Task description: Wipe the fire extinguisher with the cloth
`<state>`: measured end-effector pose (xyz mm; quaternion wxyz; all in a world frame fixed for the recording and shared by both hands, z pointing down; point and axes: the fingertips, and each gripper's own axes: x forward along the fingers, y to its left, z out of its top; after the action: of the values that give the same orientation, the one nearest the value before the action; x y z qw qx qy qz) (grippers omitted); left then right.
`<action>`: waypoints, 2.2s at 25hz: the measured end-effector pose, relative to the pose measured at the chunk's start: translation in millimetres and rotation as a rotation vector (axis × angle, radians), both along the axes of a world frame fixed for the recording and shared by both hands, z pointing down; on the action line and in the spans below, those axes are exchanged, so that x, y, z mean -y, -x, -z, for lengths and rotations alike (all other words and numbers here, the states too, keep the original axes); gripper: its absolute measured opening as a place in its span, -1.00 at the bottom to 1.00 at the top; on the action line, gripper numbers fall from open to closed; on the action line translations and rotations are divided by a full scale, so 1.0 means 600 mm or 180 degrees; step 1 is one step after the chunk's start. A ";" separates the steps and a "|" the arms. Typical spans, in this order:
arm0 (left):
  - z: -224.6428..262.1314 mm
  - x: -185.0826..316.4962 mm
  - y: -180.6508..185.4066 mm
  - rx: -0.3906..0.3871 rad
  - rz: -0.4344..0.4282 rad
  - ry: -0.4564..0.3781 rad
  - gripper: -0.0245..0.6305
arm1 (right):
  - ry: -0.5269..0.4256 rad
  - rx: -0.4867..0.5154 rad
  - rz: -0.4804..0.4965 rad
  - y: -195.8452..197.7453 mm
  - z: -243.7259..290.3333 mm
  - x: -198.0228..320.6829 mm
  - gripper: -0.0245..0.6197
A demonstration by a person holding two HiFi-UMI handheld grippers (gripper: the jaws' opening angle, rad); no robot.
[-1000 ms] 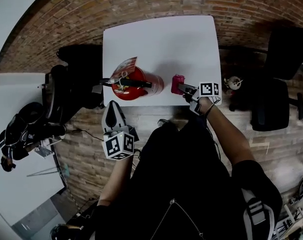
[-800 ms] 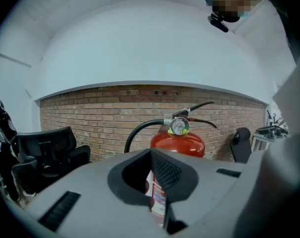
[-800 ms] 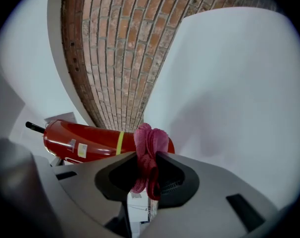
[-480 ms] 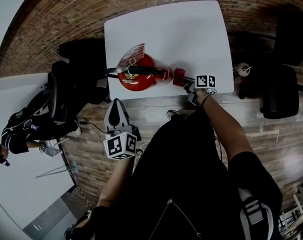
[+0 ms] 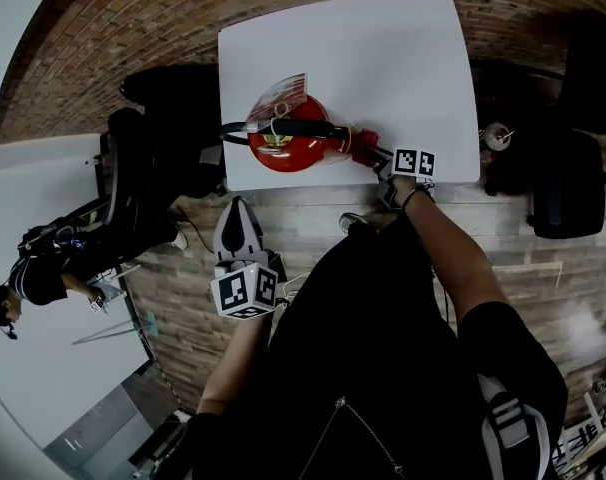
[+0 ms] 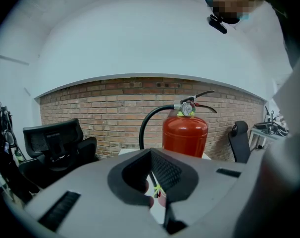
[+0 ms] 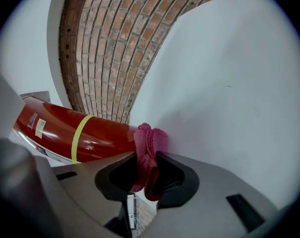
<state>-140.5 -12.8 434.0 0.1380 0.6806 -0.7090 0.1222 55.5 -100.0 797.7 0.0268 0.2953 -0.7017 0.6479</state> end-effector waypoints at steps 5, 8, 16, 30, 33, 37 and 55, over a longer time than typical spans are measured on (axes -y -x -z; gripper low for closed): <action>0.000 -0.002 -0.003 -0.0017 0.0008 -0.0014 -0.83 | 0.0032 0.0087 0.0054 0.015 0.009 0.003 -0.60; 0.002 -0.005 -0.006 -0.0025 0.0014 -0.0025 -0.83 | 0.0059 0.0186 0.0066 0.016 0.016 0.001 -0.60; 0.006 -0.003 -0.010 -0.0056 0.0074 -0.0052 -0.83 | 0.0062 0.0465 0.0117 0.017 0.069 0.001 -0.60; 0.014 0.002 -0.038 -0.0129 0.0118 -0.0130 -0.83 | -0.0087 0.0645 0.0167 0.015 0.161 0.005 -0.60; 0.016 0.002 -0.043 -0.0149 0.0123 -0.0149 -0.83 | -0.0098 0.0689 0.0165 0.015 0.180 0.005 -0.60; 0.020 0.004 -0.049 -0.0181 0.0140 -0.0192 -0.83 | -0.0106 0.0711 0.0183 0.016 0.201 0.007 -0.60; 0.031 0.004 -0.071 -0.0254 0.0219 -0.0306 -0.83 | -0.0140 0.0954 0.0221 0.015 0.311 0.009 -0.60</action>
<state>-97.6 -15.4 415.3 0.1374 0.6660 -0.7310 0.0559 46.3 -105.2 611.3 -0.0624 0.1714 -0.7216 0.6679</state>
